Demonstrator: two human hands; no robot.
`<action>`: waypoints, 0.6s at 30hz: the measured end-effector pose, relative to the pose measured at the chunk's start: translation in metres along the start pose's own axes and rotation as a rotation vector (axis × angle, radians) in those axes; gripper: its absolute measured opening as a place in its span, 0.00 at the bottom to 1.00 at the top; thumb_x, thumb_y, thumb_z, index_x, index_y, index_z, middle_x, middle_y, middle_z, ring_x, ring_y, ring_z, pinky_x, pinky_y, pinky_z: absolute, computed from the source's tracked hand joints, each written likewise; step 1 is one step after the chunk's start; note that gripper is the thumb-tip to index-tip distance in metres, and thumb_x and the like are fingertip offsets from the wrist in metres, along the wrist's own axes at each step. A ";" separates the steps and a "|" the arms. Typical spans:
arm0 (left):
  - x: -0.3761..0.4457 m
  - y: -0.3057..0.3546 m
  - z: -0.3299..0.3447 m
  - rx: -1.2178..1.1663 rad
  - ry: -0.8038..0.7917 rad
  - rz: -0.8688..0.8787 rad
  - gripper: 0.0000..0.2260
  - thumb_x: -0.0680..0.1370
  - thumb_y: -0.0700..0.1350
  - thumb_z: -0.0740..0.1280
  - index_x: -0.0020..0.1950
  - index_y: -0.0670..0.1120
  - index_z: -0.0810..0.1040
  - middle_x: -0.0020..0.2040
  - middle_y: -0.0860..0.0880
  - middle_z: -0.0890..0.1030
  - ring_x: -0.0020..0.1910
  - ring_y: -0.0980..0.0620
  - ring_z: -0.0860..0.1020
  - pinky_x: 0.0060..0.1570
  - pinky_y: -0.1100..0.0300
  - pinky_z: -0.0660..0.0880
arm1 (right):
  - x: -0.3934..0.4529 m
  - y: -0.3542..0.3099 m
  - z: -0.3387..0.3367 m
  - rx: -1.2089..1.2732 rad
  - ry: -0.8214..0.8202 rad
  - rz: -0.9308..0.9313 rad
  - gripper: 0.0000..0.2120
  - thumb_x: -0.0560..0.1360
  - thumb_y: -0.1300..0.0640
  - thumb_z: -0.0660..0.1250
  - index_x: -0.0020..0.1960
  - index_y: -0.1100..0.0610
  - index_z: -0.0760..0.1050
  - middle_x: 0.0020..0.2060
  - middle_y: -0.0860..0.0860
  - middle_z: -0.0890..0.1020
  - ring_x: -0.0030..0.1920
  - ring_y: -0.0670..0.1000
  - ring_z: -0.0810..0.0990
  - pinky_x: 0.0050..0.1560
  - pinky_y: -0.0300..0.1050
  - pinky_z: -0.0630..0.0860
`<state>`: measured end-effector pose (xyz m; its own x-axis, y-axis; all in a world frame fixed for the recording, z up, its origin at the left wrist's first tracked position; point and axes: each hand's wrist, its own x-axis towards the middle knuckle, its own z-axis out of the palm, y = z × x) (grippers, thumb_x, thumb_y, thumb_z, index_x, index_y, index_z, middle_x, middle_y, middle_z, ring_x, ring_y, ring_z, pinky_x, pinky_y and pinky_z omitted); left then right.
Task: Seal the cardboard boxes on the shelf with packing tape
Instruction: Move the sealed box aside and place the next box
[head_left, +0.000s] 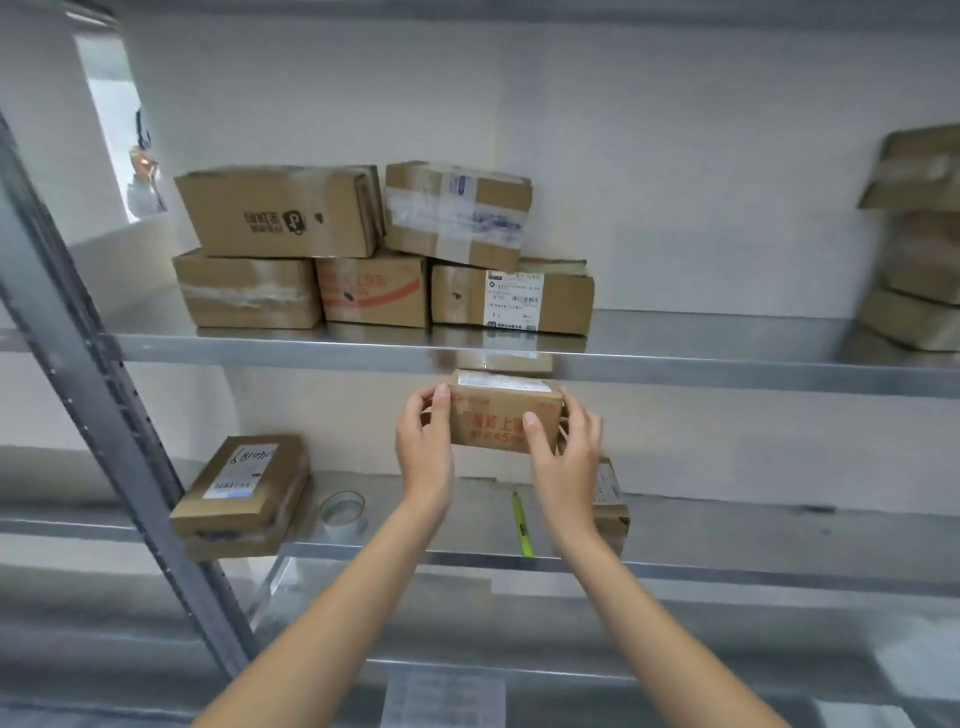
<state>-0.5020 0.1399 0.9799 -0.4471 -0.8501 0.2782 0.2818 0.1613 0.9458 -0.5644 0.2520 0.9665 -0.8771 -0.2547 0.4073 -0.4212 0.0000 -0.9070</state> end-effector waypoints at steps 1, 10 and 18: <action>0.001 0.010 0.003 -0.005 0.010 0.027 0.07 0.83 0.49 0.61 0.50 0.51 0.77 0.47 0.53 0.80 0.46 0.59 0.77 0.42 0.73 0.72 | 0.006 -0.011 -0.004 0.007 -0.002 -0.033 0.24 0.79 0.51 0.65 0.73 0.53 0.65 0.60 0.47 0.67 0.59 0.43 0.72 0.58 0.38 0.73; 0.021 0.086 0.048 -0.051 -0.174 0.139 0.14 0.84 0.49 0.57 0.63 0.49 0.79 0.56 0.53 0.82 0.57 0.58 0.78 0.56 0.62 0.76 | 0.072 -0.078 -0.048 0.033 0.097 -0.193 0.22 0.79 0.55 0.65 0.72 0.53 0.68 0.61 0.48 0.70 0.59 0.44 0.71 0.59 0.34 0.71; 0.047 0.128 0.111 -0.127 -0.375 0.022 0.14 0.84 0.42 0.56 0.67 0.48 0.73 0.56 0.57 0.77 0.59 0.58 0.73 0.62 0.61 0.69 | 0.152 -0.096 -0.071 0.017 0.206 -0.124 0.23 0.79 0.55 0.64 0.74 0.54 0.66 0.65 0.50 0.71 0.62 0.45 0.70 0.59 0.36 0.66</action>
<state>-0.5818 0.1763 1.1324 -0.7121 -0.6016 0.3620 0.3871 0.0937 0.9172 -0.6738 0.2817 1.1231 -0.8481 -0.0492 0.5276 -0.5264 -0.0362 -0.8495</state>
